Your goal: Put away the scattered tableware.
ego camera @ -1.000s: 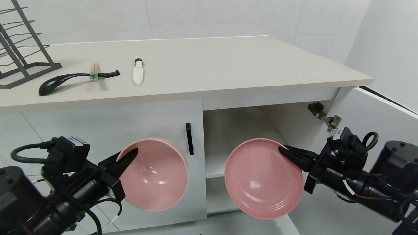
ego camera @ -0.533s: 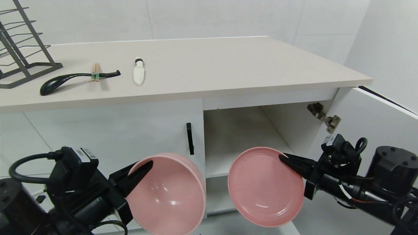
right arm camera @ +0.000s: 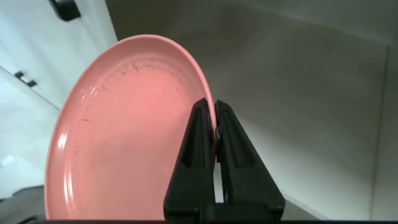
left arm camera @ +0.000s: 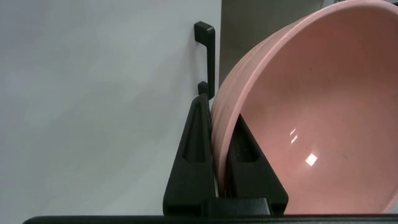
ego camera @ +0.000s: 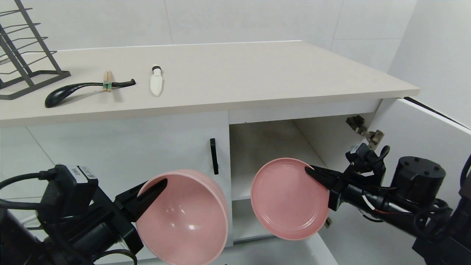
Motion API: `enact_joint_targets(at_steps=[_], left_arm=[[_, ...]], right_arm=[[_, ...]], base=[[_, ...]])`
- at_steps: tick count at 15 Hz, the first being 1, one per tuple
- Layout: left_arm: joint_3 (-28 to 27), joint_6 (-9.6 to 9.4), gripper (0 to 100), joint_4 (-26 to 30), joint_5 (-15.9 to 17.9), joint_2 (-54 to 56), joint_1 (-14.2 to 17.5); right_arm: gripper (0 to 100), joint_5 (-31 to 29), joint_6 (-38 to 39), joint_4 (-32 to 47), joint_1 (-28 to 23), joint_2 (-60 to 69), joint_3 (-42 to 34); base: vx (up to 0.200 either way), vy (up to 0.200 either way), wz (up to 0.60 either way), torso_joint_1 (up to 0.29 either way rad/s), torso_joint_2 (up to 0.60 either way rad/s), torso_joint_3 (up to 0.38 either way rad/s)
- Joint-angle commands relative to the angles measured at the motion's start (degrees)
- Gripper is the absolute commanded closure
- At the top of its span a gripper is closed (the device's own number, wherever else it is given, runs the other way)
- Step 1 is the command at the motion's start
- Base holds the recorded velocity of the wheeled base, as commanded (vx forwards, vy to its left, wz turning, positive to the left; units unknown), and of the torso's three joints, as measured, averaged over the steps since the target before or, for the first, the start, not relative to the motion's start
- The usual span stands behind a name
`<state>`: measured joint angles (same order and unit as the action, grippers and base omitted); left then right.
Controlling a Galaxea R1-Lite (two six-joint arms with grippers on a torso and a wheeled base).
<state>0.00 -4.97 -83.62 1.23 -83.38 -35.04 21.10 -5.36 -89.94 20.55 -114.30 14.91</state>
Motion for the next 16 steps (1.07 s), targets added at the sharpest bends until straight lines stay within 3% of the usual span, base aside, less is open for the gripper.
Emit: enact_joint_targets(at_steps=[1,11,16], left_arm=[[0.00,-0.04,100,-0.06,0.00,0.06,-0.03],[0.00,-0.04,100,-0.06,-0.09,0.06,-0.12],[0.00,-0.12,100,-0.06,-0.09,0.68,-0.12]], right_arm=[[100,-0.01,1.15,-0.06,-0.43,-1.37,1.09],[100,-0.01,4.31,-0.06,0.10,-12.18,10.58],[100,-0.01,4.05,-0.06,1.95,-13.85,11.63]], base=[[0.000,0.000,0.00,0.000,0.00,0.000],[0.000,0.000,0.00,0.000,0.00,0.000],[0.000,0.000,0.00,0.000,0.00,0.000]])
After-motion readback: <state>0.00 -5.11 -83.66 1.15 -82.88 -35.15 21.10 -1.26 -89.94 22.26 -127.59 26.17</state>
